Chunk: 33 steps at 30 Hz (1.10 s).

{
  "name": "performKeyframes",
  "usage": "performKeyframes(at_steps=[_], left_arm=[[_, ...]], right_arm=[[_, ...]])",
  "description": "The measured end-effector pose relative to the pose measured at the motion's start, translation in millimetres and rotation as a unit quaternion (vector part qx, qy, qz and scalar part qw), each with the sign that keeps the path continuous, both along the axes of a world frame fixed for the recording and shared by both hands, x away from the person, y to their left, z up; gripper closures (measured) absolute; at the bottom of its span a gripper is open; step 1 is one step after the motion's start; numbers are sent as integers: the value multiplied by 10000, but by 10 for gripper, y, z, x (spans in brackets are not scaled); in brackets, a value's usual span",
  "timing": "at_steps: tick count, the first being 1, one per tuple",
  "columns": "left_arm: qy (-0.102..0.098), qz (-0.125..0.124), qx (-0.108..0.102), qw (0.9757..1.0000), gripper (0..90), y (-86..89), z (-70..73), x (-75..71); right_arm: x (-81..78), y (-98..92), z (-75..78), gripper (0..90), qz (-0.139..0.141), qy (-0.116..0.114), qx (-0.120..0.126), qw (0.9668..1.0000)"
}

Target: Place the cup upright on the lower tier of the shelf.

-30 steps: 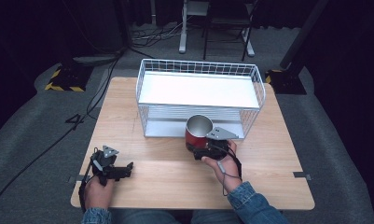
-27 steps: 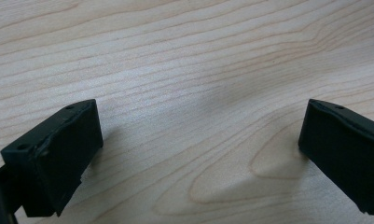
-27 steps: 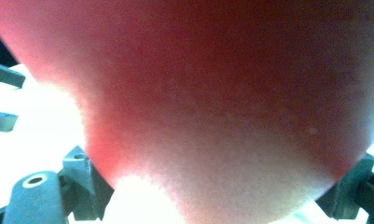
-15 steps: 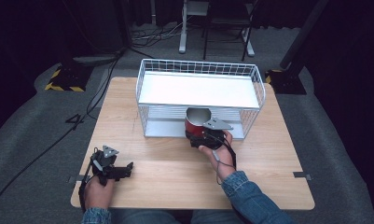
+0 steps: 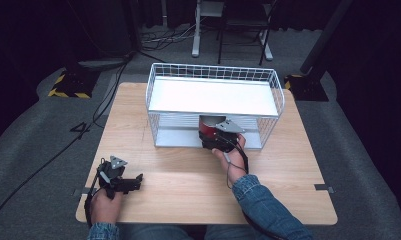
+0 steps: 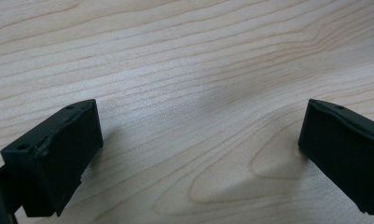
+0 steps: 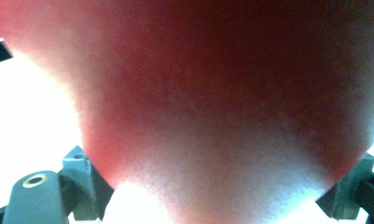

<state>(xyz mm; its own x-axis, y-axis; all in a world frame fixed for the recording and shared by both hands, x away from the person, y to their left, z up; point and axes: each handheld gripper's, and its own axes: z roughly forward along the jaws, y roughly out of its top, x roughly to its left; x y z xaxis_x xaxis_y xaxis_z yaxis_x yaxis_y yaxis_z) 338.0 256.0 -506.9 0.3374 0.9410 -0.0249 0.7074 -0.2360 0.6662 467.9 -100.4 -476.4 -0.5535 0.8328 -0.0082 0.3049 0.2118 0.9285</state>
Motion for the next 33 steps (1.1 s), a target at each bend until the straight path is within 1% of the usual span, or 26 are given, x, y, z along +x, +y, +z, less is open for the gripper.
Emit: performKeyframes(at_steps=[3,7,9,16,18,24,27,29,31,33], left_arm=[[0,0,-1,10000,0,0,0,1],[-2,0,-1,10000,0,0,0,1],[2,5,-7,10000,0,-1,-1,2],[0,3,-5,10000,0,0,-1,3],[-5,1,-5,10000,0,0,-1,4],[-8,4,-6,10000,0,0,-1,6],[-7,6,-8,10000,0,-1,-2,6],[-9,6,-7,10000,0,-1,-2,5],[-8,6,-6,10000,0,-1,-2,6],[-7,6,-8,10000,0,-1,-2,5]], right_arm=[[48,20,-11,163,-19,-33,-39,10000],[112,49,-19,163,-78,-51,-14,10000],[152,75,-31,163,-107,-26,38,9999],[213,97,-60,162,-172,16,33,9998],[235,100,-71,162,-201,4,-4,9998],[296,90,-132,161,-135,121,49,9998],[307,79,-131,160,-107,164,77,9998],[316,55,-134,155,-16,194,113,9997],[321,53,-132,153,-10,214,164,9996],[324,51,-130,154,4,218,144,9997]])
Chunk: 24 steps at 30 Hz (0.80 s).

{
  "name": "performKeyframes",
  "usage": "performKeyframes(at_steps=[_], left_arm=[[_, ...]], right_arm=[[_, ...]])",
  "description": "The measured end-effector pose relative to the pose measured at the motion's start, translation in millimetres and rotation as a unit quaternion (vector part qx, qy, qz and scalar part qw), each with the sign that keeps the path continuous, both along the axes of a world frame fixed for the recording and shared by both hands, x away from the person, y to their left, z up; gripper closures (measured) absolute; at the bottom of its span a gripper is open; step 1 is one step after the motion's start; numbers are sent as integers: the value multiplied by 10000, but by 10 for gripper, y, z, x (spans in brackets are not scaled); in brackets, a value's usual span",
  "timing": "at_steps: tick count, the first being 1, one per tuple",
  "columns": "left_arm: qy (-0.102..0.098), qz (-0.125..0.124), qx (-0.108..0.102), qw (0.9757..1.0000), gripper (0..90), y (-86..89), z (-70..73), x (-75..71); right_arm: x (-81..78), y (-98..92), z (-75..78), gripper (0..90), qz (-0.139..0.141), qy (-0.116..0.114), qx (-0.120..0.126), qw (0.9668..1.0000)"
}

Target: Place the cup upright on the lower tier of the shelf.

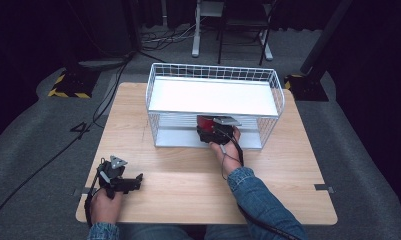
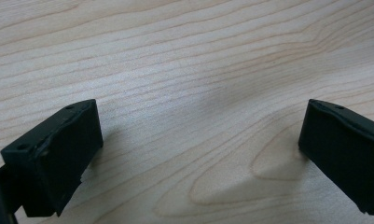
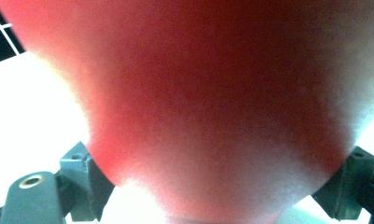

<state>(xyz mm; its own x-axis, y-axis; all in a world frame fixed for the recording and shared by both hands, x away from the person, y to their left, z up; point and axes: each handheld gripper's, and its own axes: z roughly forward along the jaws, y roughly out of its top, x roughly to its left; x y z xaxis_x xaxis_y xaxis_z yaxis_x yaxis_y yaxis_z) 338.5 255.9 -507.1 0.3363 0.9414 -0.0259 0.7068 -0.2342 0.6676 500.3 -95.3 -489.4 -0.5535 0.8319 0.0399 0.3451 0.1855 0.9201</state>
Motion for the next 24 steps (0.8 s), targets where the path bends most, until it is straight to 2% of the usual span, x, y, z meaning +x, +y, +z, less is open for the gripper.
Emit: performKeyframes(at_steps=[6,12,15,18,24], left_arm=[[3,-4,0,10000,0,0,0,0],[-1,1,-1,10000,0,0,0,0],[2,-4,4,10000,0,1,0,0],[-2,0,1,10000,0,0,0,0],[0,1,-1,10000,0,0,0,0]], right_arm=[[0,11,-16,152,-3,-14,-230,9997],[-26,5,-32,155,15,-23,-296,9996],[-50,-18,-45,148,144,-39,-519,9985],[-74,-48,-45,147,190,7,-384,9991],[-147,-132,-48,146,265,140,-426,9986]])
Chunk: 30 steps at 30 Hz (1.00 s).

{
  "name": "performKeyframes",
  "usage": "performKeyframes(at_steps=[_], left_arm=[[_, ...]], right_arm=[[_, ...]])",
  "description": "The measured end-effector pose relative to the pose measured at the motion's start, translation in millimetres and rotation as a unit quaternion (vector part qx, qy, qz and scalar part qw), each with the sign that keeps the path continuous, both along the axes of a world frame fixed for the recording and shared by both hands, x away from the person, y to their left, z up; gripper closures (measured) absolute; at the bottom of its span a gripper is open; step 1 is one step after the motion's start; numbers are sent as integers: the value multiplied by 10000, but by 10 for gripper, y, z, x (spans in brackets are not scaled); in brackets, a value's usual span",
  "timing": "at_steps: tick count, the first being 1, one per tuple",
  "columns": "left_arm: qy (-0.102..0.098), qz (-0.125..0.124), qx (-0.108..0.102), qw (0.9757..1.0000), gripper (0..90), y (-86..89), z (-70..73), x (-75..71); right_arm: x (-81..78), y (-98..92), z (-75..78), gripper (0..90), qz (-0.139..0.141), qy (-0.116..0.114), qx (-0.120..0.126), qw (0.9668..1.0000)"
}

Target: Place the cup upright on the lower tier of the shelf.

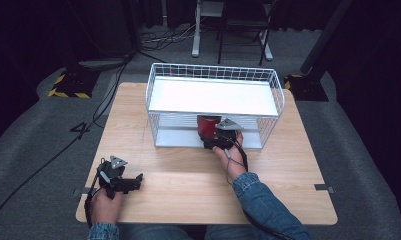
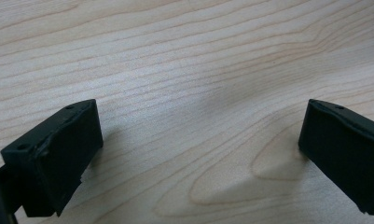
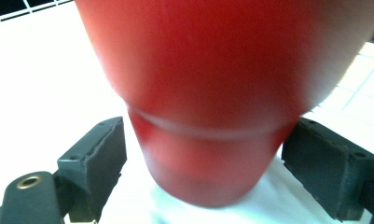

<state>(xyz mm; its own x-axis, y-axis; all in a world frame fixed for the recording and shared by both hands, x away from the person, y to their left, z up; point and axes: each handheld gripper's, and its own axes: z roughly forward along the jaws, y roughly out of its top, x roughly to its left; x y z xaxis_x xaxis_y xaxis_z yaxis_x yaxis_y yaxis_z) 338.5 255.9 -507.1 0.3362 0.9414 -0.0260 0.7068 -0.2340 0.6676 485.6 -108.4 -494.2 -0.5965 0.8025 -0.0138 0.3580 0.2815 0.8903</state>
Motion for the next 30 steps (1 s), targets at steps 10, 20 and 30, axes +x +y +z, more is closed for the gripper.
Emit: performKeyframes(at_steps=[10,20,30], left_arm=[[-1,0,1,10000,0,0,0,0],[2,-6,1,10000,0,1,0,0],[0,-3,0,10000,0,0,0,0]], right_arm=[[-81,-162,94,146,-5,-12,25,10000],[-240,-358,215,146,236,-20,-155,9996],[-408,-643,386,146,413,25,-139,9990]])
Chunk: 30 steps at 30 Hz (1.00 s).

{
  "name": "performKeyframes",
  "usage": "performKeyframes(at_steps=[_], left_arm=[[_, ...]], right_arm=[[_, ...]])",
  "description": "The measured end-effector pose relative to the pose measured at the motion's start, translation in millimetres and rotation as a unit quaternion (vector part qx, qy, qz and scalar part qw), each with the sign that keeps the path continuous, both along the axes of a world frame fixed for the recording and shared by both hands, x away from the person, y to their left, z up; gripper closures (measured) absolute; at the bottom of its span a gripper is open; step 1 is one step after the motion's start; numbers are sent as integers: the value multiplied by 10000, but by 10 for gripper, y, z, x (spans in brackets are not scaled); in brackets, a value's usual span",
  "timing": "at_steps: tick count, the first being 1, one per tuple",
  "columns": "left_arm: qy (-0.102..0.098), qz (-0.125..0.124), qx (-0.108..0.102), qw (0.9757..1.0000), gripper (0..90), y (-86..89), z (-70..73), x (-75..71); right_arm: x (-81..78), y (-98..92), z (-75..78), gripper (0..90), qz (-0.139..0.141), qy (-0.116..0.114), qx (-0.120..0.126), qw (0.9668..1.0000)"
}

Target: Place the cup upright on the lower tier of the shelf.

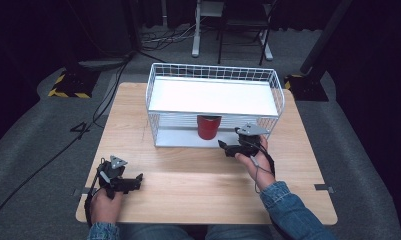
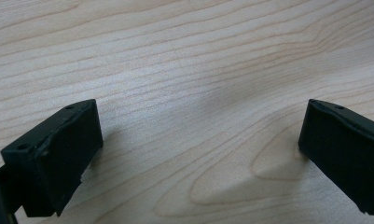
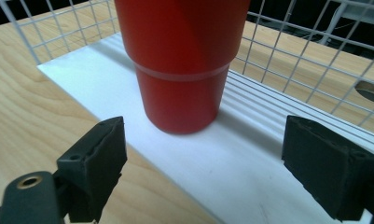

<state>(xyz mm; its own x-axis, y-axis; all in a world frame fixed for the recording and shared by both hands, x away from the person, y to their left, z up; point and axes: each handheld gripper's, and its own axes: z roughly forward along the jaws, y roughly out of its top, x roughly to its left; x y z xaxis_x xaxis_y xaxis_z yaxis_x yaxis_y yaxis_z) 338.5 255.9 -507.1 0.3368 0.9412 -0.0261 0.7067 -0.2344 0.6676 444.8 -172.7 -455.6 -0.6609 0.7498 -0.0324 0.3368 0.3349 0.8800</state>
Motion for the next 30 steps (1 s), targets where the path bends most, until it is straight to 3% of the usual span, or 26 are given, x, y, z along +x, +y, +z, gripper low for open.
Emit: performKeyframes(at_steps=[14,30], left_arm=[[2,-2,5,10000,0,1,1,0],[4,12,-1,10000,0,-5,1,6]], right_arm=[[-294,-431,178,146,197,158,103,9996],[-534,-991,192,150,-12,511,16,9987]])
